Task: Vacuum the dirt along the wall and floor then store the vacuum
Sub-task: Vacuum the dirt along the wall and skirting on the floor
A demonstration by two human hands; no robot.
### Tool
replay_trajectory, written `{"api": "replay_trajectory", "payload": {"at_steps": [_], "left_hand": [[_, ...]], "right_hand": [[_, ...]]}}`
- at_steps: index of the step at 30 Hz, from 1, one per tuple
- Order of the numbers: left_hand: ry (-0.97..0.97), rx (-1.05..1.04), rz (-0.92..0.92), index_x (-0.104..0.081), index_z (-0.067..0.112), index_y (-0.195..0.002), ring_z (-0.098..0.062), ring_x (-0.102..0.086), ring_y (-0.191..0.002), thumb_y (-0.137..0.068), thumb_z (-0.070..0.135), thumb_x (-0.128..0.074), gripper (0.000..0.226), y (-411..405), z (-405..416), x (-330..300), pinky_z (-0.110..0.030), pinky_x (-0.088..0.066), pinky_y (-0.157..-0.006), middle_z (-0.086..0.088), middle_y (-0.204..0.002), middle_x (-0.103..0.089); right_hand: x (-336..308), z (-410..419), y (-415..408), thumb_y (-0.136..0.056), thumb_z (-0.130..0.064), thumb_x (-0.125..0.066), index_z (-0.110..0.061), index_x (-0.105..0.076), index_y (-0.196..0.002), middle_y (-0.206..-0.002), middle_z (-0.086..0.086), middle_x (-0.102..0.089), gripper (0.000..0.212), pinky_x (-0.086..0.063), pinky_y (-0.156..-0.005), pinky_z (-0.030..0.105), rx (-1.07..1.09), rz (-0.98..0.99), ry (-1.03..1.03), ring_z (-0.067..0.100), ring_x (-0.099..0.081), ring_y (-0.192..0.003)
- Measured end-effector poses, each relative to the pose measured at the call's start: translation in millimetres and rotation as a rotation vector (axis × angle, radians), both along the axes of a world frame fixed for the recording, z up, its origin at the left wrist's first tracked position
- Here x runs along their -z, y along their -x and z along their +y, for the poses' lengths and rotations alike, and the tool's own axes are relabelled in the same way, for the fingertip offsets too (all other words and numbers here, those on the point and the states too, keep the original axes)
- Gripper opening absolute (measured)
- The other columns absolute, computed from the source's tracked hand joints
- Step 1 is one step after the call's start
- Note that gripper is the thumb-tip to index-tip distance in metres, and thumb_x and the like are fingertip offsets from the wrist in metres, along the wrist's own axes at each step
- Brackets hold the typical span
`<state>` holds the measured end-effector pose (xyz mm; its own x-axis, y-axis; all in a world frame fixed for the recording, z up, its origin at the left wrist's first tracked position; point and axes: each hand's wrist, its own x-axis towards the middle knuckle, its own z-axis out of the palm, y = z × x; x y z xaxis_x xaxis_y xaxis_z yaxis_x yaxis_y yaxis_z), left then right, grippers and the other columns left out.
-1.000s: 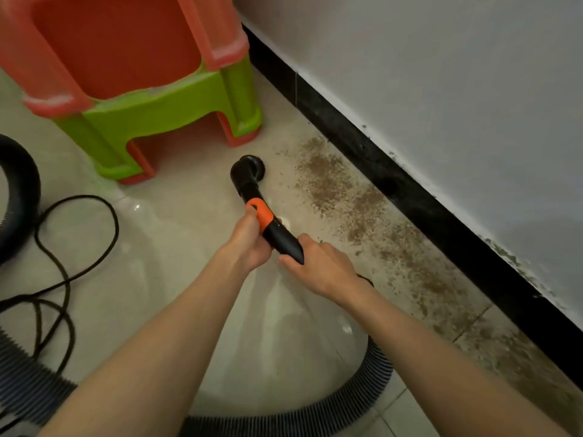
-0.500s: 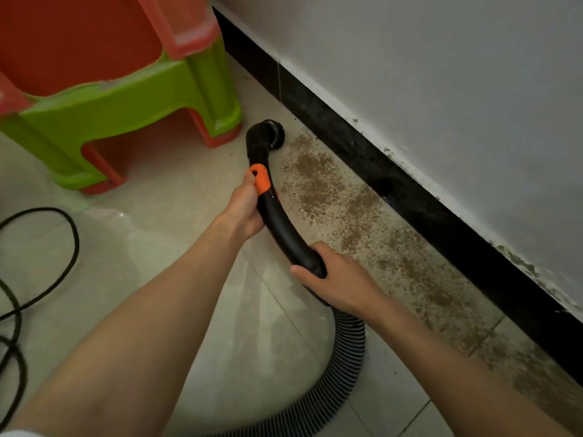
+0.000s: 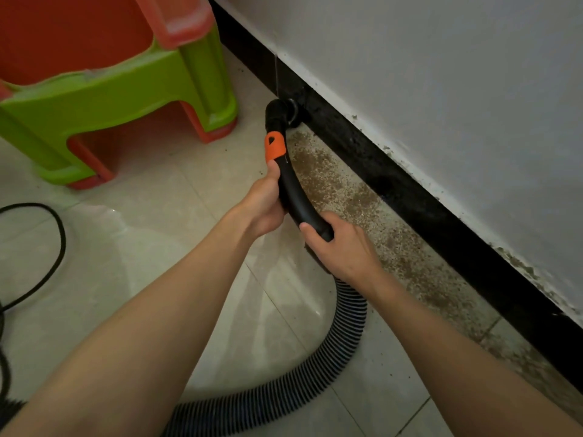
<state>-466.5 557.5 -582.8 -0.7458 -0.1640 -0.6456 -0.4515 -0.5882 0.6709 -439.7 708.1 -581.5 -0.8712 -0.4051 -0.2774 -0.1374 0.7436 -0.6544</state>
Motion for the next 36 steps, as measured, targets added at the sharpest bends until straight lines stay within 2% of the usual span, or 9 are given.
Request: {"api": "replay_trajectory", "payload": {"at_steps": [4,10,17,21,25,27,30,34,36], "left_hand": [[-0.067,-0.015,-0.005,-0.048,0.009,-0.113,-0.014,-0.054,-0.082,-0.1,0.048,-0.027,0.046,0,-2,-1,-0.028,-0.045,-0.078,-0.003,-0.088,-0.055],[-0.023,-0.024,-0.015,-0.046,0.007,-0.125,-0.014,-0.054,-0.086,-0.101,0.045,-0.025,0.049,-7,-7,-4,-0.03,-0.042,-0.086,-0.004,-0.092,-0.055],[0.168,-0.191,-0.046,-0.05,0.01,-0.09,-0.014,-0.053,-0.076,-0.101,0.043,-0.027,0.042,-42,-15,-10,-0.029,-0.044,-0.082,-0.004,-0.083,-0.054],[0.264,-0.274,-0.074,-0.05,0.013,-0.088,-0.015,-0.054,-0.075,-0.101,0.045,-0.029,0.04,-63,-11,-9,-0.031,-0.047,-0.082,-0.004,-0.081,-0.055],[0.305,-0.34,-0.091,-0.05,0.013,-0.089,-0.015,-0.054,-0.073,-0.101,0.046,-0.027,0.041,-87,-7,-4,-0.029,-0.047,-0.073,-0.004,-0.08,-0.054],[0.286,-0.352,-0.085,-0.049,0.015,-0.086,-0.014,-0.054,-0.074,-0.101,0.044,-0.027,0.04,-93,-4,-4,-0.029,-0.047,-0.076,-0.004,-0.081,-0.054],[0.211,-0.304,-0.063,-0.049,0.014,-0.086,-0.014,-0.053,-0.076,-0.102,0.043,-0.027,0.039,-83,1,-8,-0.03,-0.045,-0.082,-0.004,-0.082,-0.054],[0.183,-0.162,-0.048,-0.05,0.011,-0.086,-0.015,-0.052,-0.073,-0.102,0.042,-0.025,0.043,-50,19,-10,-0.029,-0.046,-0.077,-0.006,-0.08,-0.054],[0.184,-0.099,-0.046,-0.051,0.008,-0.094,-0.016,-0.053,-0.076,-0.102,0.043,-0.024,0.045,-35,31,-12,-0.03,-0.046,-0.081,-0.007,-0.085,-0.055]], "right_hand": [[0,0,-2,-0.093,-0.052,-0.049,-0.025,-0.056,-0.104,-0.079,0.0,-0.063,0.03,-0.05,-0.067,0.035,-0.001,0.009,0.004,0.022,-0.061,-0.076],[0,-5,-7,-0.093,-0.052,-0.049,-0.023,-0.057,-0.106,-0.081,0.002,-0.064,0.032,-0.051,-0.069,0.037,-0.015,0.009,0.003,0.023,-0.061,-0.077],[2,-21,-29,-0.09,-0.051,-0.054,-0.026,-0.062,-0.098,-0.077,0.001,-0.065,0.027,-0.055,-0.069,0.042,-0.055,-0.111,0.156,0.02,-0.063,-0.073],[4,-21,-46,-0.09,-0.048,-0.057,-0.024,-0.064,-0.096,-0.079,0.004,-0.067,0.026,-0.055,-0.07,0.045,-0.064,-0.176,0.248,0.02,-0.064,-0.072],[5,-15,-57,-0.09,-0.049,-0.058,-0.025,-0.066,-0.102,-0.079,-0.001,-0.066,0.028,-0.053,-0.07,0.042,-0.135,-0.225,0.245,0.019,-0.064,-0.074],[4,-11,-60,-0.089,-0.049,-0.058,-0.027,-0.065,-0.103,-0.077,-0.005,-0.064,0.027,-0.053,-0.069,0.041,-0.147,-0.22,0.224,0.017,-0.063,-0.073],[2,-3,-55,-0.089,-0.053,-0.056,-0.03,-0.063,-0.101,-0.075,-0.006,-0.063,0.026,-0.052,-0.065,0.038,-0.127,-0.165,0.169,0.015,-0.063,-0.07],[-3,15,-40,-0.09,-0.052,-0.054,-0.028,-0.062,-0.101,-0.076,-0.005,-0.063,0.028,-0.053,-0.068,0.038,-0.037,-0.074,0.083,0.017,-0.063,-0.073],[-5,24,-33,-0.09,-0.052,-0.054,-0.027,-0.063,-0.099,-0.076,-0.004,-0.064,0.027,-0.055,-0.068,0.04,0.012,-0.052,0.078,0.017,-0.063,-0.073]]}}
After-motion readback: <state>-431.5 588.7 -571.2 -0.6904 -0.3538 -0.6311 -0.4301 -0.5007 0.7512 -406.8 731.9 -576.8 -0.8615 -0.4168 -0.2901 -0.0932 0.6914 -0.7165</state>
